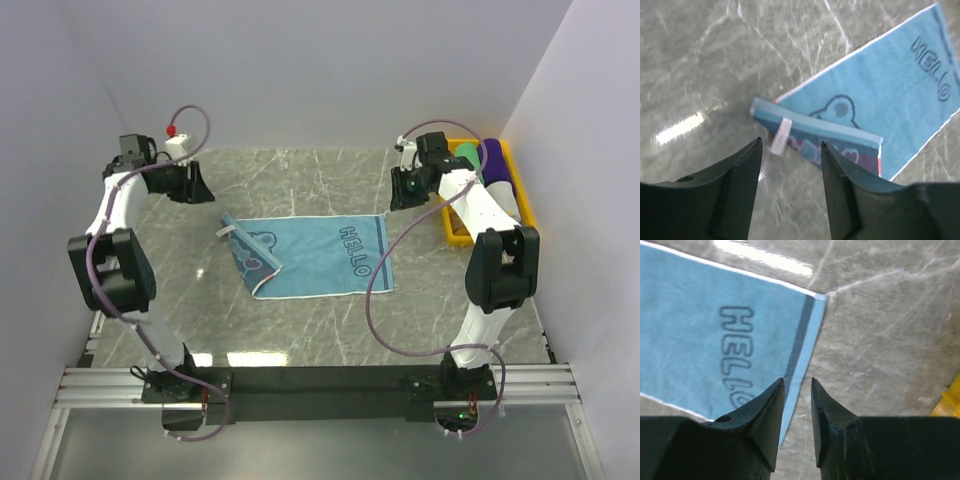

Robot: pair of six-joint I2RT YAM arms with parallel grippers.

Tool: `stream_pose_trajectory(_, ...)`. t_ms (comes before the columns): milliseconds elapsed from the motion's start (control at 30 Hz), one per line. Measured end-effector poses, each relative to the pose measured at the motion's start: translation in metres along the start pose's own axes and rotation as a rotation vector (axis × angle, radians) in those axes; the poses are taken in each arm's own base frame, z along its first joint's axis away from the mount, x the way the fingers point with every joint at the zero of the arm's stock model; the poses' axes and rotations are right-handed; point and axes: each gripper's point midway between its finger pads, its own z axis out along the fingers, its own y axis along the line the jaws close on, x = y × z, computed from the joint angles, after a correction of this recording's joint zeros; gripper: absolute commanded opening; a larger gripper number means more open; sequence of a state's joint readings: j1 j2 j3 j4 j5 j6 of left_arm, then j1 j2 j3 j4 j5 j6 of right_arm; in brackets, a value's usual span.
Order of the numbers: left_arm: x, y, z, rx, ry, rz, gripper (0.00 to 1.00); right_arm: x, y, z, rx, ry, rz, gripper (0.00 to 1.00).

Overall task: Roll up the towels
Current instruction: Flatten the towel

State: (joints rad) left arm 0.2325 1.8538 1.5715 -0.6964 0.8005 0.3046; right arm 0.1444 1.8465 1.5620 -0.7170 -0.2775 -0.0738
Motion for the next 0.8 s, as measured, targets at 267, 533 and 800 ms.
stream_pose_trajectory(267, 0.055, -0.134, 0.034, -0.022, 0.172, 0.184, 0.5, 0.034, 0.043, -0.009, -0.134, 0.062, -0.022, 0.25)
stream_pose_trajectory(533, 0.13, -0.175, 0.07, -0.081, 0.372, 0.155, 0.45, 0.092, 0.059, 0.033, -0.219, 0.27, 0.051, 0.22)
stream_pose_trajectory(800, 0.148, -0.166, 0.111, -0.211, 0.439, 0.121, 0.48, 0.104, 0.054, 0.052, -0.209, 0.315, 0.089, 0.21)
